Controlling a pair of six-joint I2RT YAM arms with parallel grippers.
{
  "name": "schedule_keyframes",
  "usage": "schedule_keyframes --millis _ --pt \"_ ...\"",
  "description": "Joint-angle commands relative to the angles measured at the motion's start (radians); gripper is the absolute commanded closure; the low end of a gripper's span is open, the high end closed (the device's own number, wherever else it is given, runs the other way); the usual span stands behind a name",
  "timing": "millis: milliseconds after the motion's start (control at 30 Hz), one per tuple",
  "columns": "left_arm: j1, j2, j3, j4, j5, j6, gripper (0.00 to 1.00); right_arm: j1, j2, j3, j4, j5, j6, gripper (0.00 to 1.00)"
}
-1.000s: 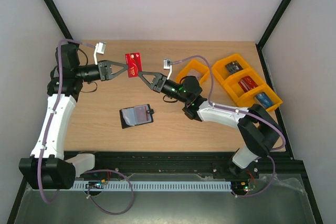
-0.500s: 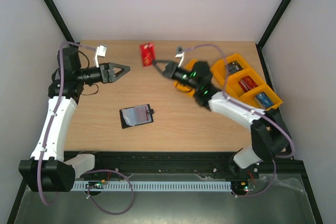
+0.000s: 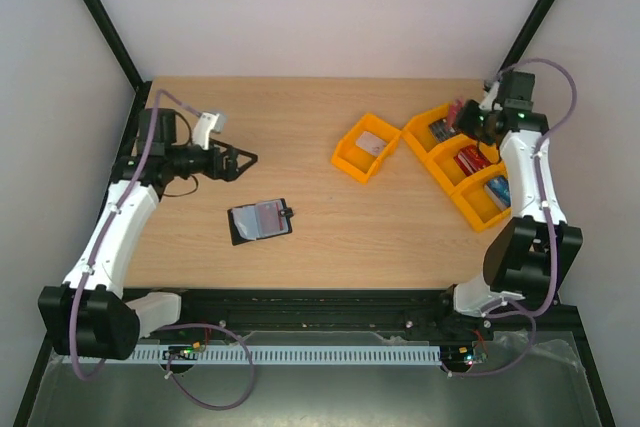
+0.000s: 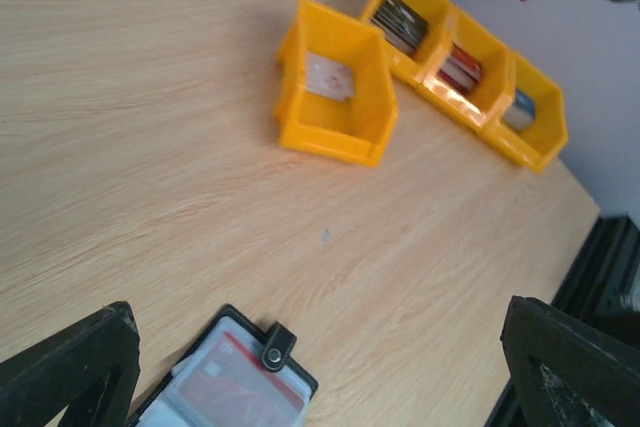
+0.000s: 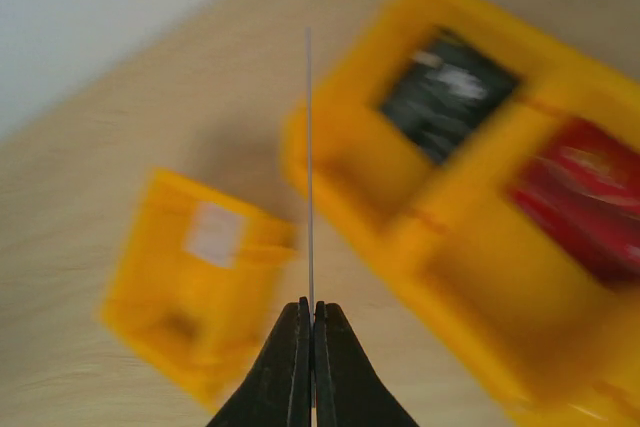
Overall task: Take the credit cards out of the card holder
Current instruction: Place the credit card in the storage box.
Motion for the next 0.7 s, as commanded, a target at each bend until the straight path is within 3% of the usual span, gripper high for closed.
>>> schedule_keyframes --millis 0,67,200,333,467,667 --pt "-0.116 0.030 0.052 -0.085 -0.063 0.178 0.00 -0.068 0.047 0.068 -0.371 0.262 -0.184 0.98" --pt "-0.159 0.049 0.070 -0.102 -0.061 0.216 0.00 -0.070 0.030 0.063 -0.391 0.244 -0.173 0.98" --pt "-0.220 0.069 0.097 -0.138 -0.018 0.309 0.01 0.000 -0.101 -0.029 -0.295 -0.066 -0.219 0.98" --pt "-0.239 0.089 0.136 -0.214 0.154 0.516 0.01 0.194 -0.203 -0.093 -0.281 -0.193 -0.316 0.98" --pt "-0.239 0.129 0.210 -0.224 0.238 0.571 0.02 0.401 -0.230 -0.126 -0.297 -0.295 -0.341 0.98" --pt "-0.243 0.177 0.219 -0.265 0.377 0.590 0.19 0.723 -0.196 -0.067 -0.189 -0.328 -0.285 0.98"
